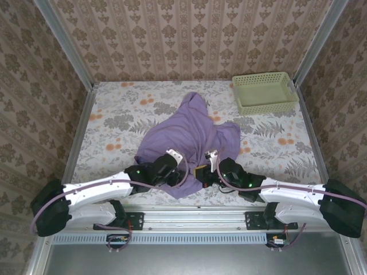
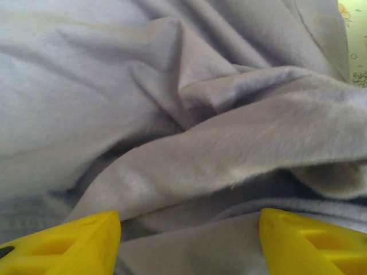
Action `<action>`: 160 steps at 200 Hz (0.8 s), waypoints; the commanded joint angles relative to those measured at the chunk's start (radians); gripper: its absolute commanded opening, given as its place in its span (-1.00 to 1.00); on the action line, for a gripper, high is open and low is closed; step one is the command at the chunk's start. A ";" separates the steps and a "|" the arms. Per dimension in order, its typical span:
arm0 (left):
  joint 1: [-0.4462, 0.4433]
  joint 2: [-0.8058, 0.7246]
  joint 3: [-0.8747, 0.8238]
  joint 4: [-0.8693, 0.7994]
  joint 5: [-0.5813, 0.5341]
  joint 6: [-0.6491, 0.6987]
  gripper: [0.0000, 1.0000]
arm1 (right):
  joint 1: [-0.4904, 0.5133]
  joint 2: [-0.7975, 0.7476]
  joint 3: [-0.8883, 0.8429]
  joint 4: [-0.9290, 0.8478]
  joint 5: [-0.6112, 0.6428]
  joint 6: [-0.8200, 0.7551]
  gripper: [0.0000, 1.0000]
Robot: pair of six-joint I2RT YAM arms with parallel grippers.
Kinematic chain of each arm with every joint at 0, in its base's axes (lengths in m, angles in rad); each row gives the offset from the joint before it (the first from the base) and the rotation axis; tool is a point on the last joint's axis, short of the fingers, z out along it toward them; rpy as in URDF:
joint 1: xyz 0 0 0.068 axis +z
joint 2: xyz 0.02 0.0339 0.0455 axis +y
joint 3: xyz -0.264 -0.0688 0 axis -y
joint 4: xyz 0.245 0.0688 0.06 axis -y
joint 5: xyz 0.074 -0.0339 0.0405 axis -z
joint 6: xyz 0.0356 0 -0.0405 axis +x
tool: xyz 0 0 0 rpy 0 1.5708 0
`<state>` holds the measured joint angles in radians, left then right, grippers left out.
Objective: Fold the inside-out t-shirt
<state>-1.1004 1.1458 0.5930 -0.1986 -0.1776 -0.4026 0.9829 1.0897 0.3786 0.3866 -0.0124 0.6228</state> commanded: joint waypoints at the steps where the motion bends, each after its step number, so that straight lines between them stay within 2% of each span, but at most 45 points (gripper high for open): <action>1: -0.007 0.053 0.054 0.094 0.013 0.037 0.32 | 0.010 0.002 0.031 0.012 -0.004 -0.023 -1.00; 23: -0.002 0.096 0.067 0.105 -0.064 0.009 0.33 | 0.011 0.006 0.027 0.014 -0.002 -0.019 -1.00; 33: 0.005 0.106 0.064 0.130 -0.080 -0.006 0.26 | 0.011 0.009 0.020 0.020 -0.002 -0.013 -1.00; 83: 0.042 0.121 0.077 0.138 -0.120 -0.018 -0.52 | 0.013 -0.014 -0.007 -0.044 0.095 0.024 -1.00; 102: 0.041 0.101 0.077 0.119 -0.131 -0.015 -0.74 | 0.011 -0.011 0.005 -0.121 0.166 0.043 -1.00; 126: 0.040 0.071 0.065 0.104 -0.132 -0.009 -1.00 | 0.008 0.011 0.029 -0.165 0.199 0.049 -1.00; 141: 0.029 0.028 0.041 0.112 -0.149 -0.007 -1.00 | 0.007 0.023 0.048 -0.193 0.224 0.054 -1.00; 160: 0.030 -0.031 0.009 0.122 -0.115 -0.002 -1.00 | -0.006 0.036 0.079 -0.266 0.269 0.054 -1.00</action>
<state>-1.0706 1.1942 0.6334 -0.0780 -0.2813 -0.4141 0.9882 1.1103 0.4065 0.2379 0.1638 0.6617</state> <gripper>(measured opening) 0.043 0.065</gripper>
